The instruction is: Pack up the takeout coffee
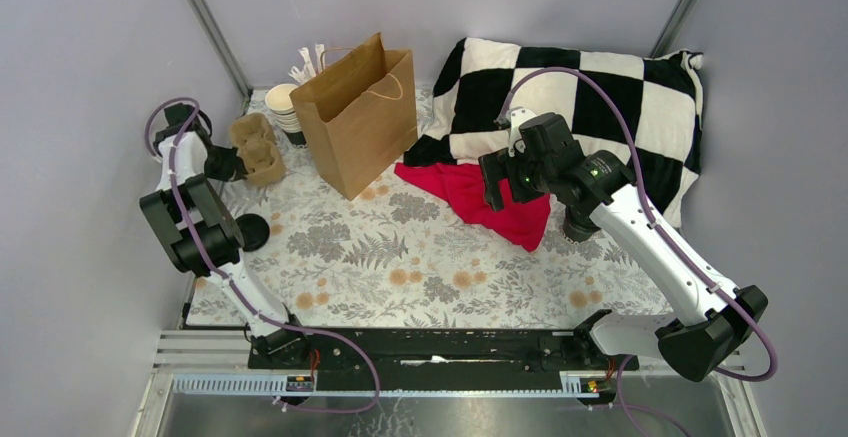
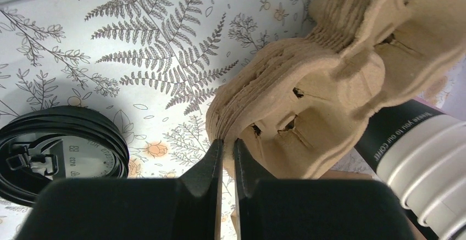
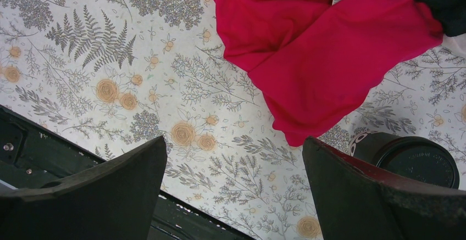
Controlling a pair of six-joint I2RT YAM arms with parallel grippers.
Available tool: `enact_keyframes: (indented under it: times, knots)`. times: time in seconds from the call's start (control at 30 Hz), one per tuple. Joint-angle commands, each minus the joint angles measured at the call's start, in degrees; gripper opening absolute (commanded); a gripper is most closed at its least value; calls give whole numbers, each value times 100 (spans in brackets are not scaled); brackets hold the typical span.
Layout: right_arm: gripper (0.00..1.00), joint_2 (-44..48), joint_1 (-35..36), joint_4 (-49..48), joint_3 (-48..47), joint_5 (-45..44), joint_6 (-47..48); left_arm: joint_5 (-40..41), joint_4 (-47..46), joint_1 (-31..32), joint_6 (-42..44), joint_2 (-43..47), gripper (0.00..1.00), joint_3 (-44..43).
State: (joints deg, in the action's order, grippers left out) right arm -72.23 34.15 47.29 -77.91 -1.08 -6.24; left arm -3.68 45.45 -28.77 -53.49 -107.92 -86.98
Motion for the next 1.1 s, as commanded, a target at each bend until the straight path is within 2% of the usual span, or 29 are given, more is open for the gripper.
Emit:
enact_keyframes:
  times: [0.0,0.53,0.7,1.07]
  knots:
    - [100,71,58,-111,-31,-119,71,153,197,-19,313,13,2,-677]
    - [100,102,57,-115,-31,-56,61,-1060,566,-70,892,-52,0,-749]
    - [100,112,57,-121,-14,-45,63,-1119,713,-218,949,60,0,-727]
    - [100,139,58,-115,6,3,44,-1399,792,-293,1201,-77,6,-701]
